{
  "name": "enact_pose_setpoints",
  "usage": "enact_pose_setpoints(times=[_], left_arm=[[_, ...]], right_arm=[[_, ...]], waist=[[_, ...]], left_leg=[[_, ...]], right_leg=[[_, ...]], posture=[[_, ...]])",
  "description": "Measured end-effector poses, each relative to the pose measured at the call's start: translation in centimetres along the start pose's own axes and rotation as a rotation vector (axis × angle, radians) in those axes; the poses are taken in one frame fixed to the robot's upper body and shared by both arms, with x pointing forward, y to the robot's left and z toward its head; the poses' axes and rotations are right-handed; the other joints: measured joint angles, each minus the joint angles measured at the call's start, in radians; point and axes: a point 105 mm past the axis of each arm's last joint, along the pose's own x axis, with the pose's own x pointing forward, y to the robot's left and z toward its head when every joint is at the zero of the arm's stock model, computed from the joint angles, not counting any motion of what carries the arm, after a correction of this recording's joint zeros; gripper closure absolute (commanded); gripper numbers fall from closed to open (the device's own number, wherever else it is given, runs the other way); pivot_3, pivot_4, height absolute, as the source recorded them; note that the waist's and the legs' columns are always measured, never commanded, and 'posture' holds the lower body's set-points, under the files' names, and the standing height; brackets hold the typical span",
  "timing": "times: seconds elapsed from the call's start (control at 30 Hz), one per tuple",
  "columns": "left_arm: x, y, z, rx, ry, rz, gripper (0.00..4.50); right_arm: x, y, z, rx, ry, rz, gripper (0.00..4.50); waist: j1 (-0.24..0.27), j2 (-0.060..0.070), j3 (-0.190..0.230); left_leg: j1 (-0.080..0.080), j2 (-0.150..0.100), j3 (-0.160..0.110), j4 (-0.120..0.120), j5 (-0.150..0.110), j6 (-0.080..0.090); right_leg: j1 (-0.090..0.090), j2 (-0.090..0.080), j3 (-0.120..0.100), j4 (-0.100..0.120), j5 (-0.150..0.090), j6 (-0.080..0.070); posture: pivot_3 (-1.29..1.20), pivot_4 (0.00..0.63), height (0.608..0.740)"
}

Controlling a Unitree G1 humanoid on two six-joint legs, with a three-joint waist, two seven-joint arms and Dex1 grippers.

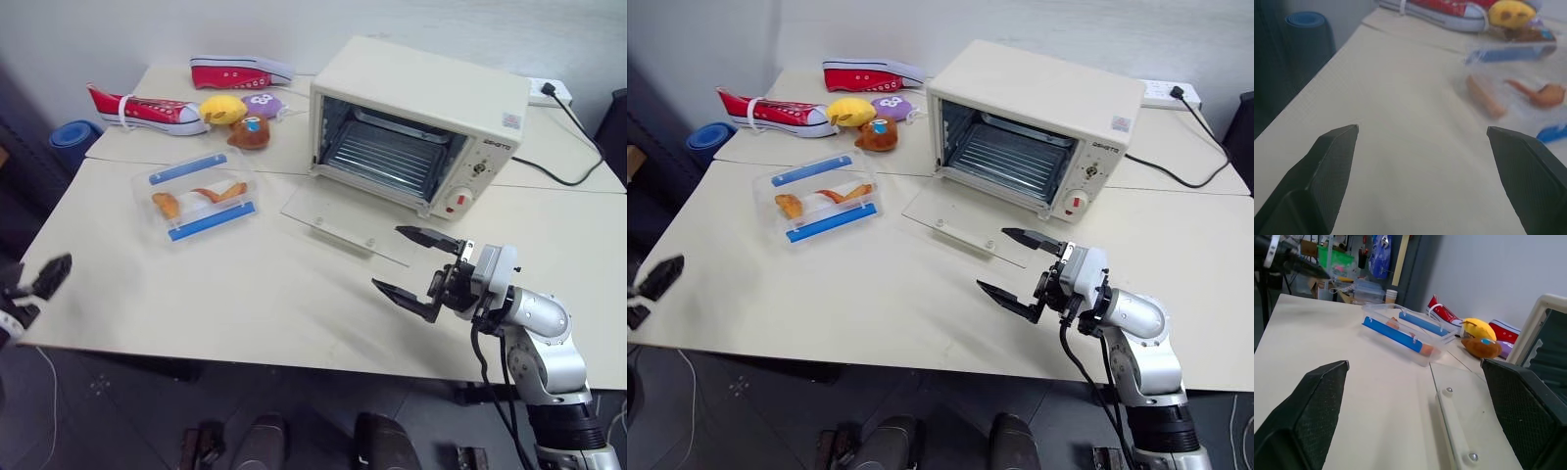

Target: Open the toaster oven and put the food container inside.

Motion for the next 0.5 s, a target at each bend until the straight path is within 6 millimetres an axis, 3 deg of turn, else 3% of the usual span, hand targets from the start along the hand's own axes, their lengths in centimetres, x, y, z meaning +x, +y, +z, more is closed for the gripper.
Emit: enact_pose_setpoints(times=[0.2, 0.37, 0.5], left_arm=[[5.5, -3.8, 2.0, -0.082, 0.157, -0.109, 0.02], [8.9, -3.9, -0.2, -0.057, 0.335, -0.026, 0.02], [9.5, -3.3, -1.9, -0.020, 0.420, 0.031, 0.90]], right_arm=[[0.4, 0.2, 0.0, 0.006, -0.009, 0.026, 0.00], [0.4, 0.7, -0.4, 0.028, -0.005, 0.037, 0.00], [0.1, 0.9, -0.7, 0.042, 0.005, 0.015, 0.00]], waist=[[-0.007, 0.000, 0.000], [-0.028, 0.000, 0.000], [-0.040, 0.000, 0.000]], left_leg=[[0.005, 0.002, 0.006, -0.003, 0.000, -0.001], [0.008, 0.004, 0.010, -0.006, -0.001, -0.002], [0.008, 0.005, 0.010, -0.006, -0.001, -0.003]], right_leg=[[0.000, 0.003, 0.004, 0.000, 0.000, 0.000], [-0.001, 0.004, 0.004, 0.000, 0.000, 0.000], [-0.001, 0.005, 0.004, 0.000, 0.000, 0.000]], posture=[[0.00, 0.150, 0.740], [0.00, 0.150, 0.740], [0.00, 0.150, 0.740]])
